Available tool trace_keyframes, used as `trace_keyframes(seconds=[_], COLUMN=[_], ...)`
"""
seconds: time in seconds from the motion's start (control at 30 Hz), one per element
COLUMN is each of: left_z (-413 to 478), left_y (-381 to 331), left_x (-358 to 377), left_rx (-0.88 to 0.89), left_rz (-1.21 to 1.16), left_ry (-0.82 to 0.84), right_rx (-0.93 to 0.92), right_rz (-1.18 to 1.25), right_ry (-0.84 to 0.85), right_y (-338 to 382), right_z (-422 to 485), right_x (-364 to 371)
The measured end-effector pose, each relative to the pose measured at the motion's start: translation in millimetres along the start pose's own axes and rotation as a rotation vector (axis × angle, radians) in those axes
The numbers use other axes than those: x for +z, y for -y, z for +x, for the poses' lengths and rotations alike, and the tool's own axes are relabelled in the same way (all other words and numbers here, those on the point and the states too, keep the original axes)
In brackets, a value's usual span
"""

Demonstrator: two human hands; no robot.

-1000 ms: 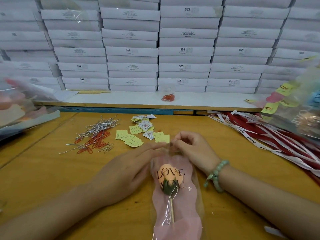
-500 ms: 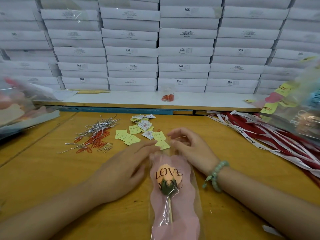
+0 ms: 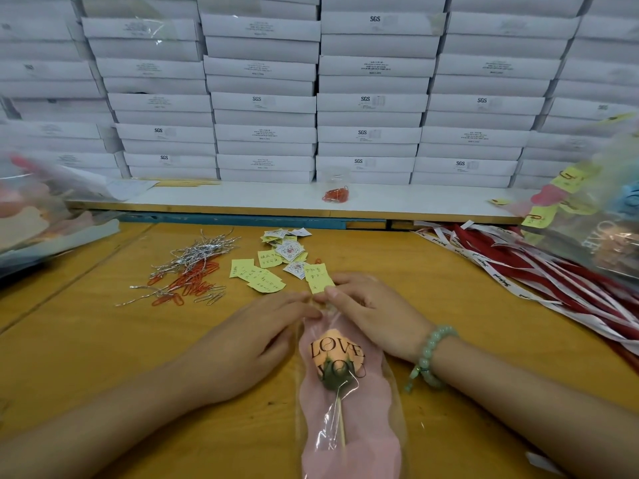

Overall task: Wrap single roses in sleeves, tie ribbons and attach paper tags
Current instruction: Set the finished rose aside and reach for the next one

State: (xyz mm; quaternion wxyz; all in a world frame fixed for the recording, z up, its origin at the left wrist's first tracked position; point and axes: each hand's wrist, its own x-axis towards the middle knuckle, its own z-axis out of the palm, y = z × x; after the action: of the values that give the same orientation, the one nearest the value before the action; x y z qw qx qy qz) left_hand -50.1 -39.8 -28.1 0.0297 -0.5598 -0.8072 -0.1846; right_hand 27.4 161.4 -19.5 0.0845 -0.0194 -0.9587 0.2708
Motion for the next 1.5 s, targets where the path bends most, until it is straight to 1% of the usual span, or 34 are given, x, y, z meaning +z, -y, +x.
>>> trace_keyframes(seconds=[0.1,0.17,0.3,0.43,0.53,0.67,0.77,0.9,1.0,1.07,1.2,1.3,1.4,1.5], left_z=[-0.2,-0.2,0.7,0.3,0.2,0.3,0.7,0.5,0.3,0.3,0.2,0.8,1.1,0.9], left_y=[-1.2,-2.3,-3.7,-3.1,-3.3,-2.8,-3.1,-3.5,-4.6,-5.7,-6.1,-4.6,-2.6,3.3], left_x=[-0.6,-0.9,-1.5,-1.8,-2.1,-3.2,-5.1,-7.9,-9.6,-10.7,-12.1,-11.8,-12.3,-17.2], left_rx=[0.002,0.0,-0.006,-0.007,-0.008,-0.013,-0.011,-0.009,-0.012,-0.028,-0.09,-0.142,-0.18,-0.25], left_rz=[-0.016,-0.024,-0.054,-0.065,-0.091,-0.12,-0.181,-0.259,-0.309,-0.342,-0.406,-0.391,-0.343,-0.361], left_ry=[-0.006,-0.01,-0.018,-0.028,-0.052,-0.085,-0.133,-0.166,-0.175,-0.182,-0.211,-0.247,-0.339,-0.492], right_rx=[0.015,0.016,0.036,0.051,0.065,0.028,-0.017,-0.069,0.025,0.098,0.091,0.073,0.049,0.045], right_rz=[0.051,0.139,0.428,0.657,0.796,0.875,0.897,0.871,0.823,0.757,0.717,0.691,0.705,0.727], right_ry=[-0.014,-0.061,-0.269,-0.504,-0.587,-0.691,-0.664,-0.483,-0.278,-0.2,-0.235,-0.248,-0.248,-0.243], right_y=[0.6,0.7,1.4,-0.6,-1.9,-3.4,0.5,6.8,6.9,5.8,5.7,4.9,5.4,6.3], right_z=[-0.9,-2.4,-4.3,-4.6,-4.0,-1.2,0.0,-0.4,0.4,0.9,-0.7,-2.9,-4.2,-4.2], right_x=[-0.8,-2.5,-8.1,-14.3,-16.0,-16.5,-16.1,-12.7,-9.0,-5.8,-3.4,-3.0,-3.5,-3.8])
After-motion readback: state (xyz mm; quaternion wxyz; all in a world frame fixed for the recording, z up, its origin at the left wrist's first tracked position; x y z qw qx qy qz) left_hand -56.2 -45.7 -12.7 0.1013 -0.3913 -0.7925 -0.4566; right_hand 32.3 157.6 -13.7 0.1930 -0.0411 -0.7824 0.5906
